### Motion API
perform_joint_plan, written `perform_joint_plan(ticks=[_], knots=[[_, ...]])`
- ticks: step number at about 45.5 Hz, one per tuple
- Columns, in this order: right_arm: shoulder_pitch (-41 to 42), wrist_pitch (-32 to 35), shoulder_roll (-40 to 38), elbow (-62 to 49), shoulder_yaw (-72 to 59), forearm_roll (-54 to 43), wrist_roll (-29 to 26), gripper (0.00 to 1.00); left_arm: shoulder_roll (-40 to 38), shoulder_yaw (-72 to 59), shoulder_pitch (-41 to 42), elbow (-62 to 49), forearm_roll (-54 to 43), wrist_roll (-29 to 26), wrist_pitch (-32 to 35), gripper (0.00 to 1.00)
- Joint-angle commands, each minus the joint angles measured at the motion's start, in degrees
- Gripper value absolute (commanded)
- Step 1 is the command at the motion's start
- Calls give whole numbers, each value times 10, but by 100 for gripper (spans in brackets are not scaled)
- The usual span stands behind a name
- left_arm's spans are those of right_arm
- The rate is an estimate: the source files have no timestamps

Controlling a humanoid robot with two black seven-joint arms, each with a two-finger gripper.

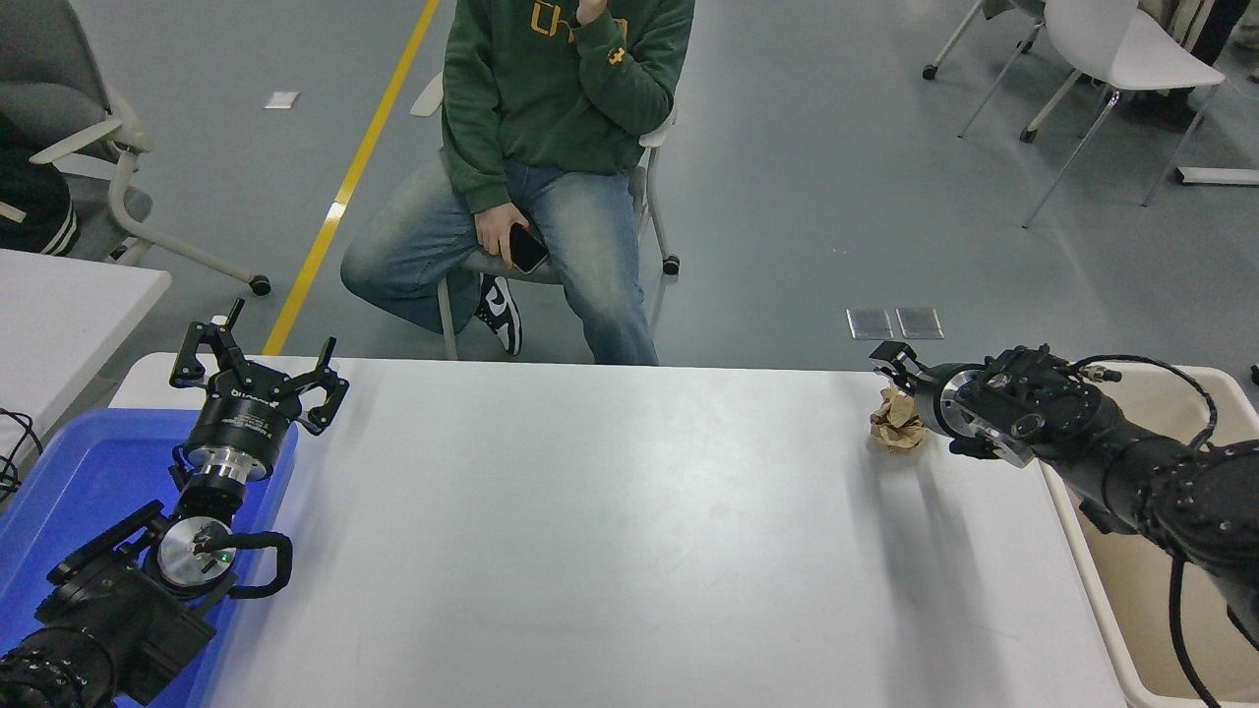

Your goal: Clean the table surface

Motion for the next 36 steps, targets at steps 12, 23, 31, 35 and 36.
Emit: perform_joint_plan(ticks=[12,23,31,35,36], knots=[[-36,1,49,-63,-19,-29,0,90,0,0,0,0,0,-1,0,100],[-42,1,62,-67,-21,-53,-1,82,0,0,0,0,0,0,0,100],[-45,2,66,-76,-22,-74,-1,75,0,0,0,0,0,0,0,100],[-45,3,67,-75,-22,-81,-1,60,0,0,0,0,0,0,0,100],[-45,4,67,-75,-22,-83,-1,57,0,0,0,0,0,0,0,100]])
